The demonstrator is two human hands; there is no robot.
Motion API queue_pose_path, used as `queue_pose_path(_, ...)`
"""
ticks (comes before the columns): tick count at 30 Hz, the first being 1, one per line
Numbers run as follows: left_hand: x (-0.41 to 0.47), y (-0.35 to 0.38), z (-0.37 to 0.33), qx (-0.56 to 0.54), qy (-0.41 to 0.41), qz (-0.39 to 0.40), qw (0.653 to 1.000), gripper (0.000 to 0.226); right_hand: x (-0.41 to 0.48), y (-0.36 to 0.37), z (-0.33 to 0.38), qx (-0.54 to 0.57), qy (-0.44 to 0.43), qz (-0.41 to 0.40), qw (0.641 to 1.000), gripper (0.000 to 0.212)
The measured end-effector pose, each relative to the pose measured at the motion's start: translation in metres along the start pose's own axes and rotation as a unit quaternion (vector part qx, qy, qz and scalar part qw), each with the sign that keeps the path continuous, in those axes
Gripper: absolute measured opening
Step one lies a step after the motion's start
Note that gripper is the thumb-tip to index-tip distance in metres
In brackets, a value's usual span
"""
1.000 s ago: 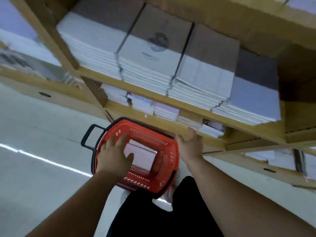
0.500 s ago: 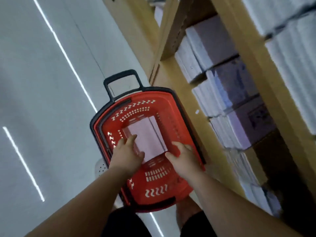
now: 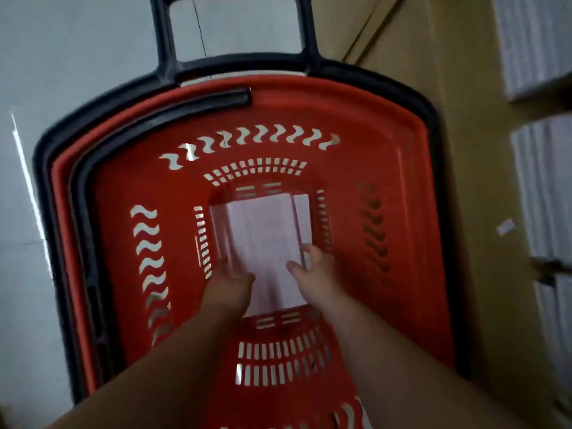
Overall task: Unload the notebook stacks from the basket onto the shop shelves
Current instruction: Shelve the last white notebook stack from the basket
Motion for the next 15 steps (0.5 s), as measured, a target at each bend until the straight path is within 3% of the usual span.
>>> queue_pose_path(3, 0.025, 0.024, 0.011, 0.003, -0.015, -0.016, 1.000, 0.059, 0.032, 0.015, -0.016, -0.006, 0.004, -0.020, 1.000, 0.058)
queue_pose_path(6, 0.043, 0.039, 0.019, -0.014, -0.021, -0.037, 0.999, 0.071, 0.053, 0.030, -0.033, -0.037, 0.008, -0.034, 0.999, 0.070)
queue_pose_path(11, 0.062, 0.048, 0.031, -0.039, 0.020, -0.066, 0.997, 0.082, 0.065, 0.042, -0.051, -0.015, -0.013, -0.017, 1.000, 0.078)
queue_pose_path(15, 0.058, 0.053, 0.029, -0.057, 0.059, -0.088, 0.993, 0.076, 0.072, 0.046, -0.057, -0.019, -0.019, -0.026, 0.999, 0.079)
Point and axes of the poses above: each hand's wrist, its own x-axis towards the middle knuckle, its own y-axis out of the palm, z = x × y, the point moved 1 cm from there along x, towards the middle knuckle
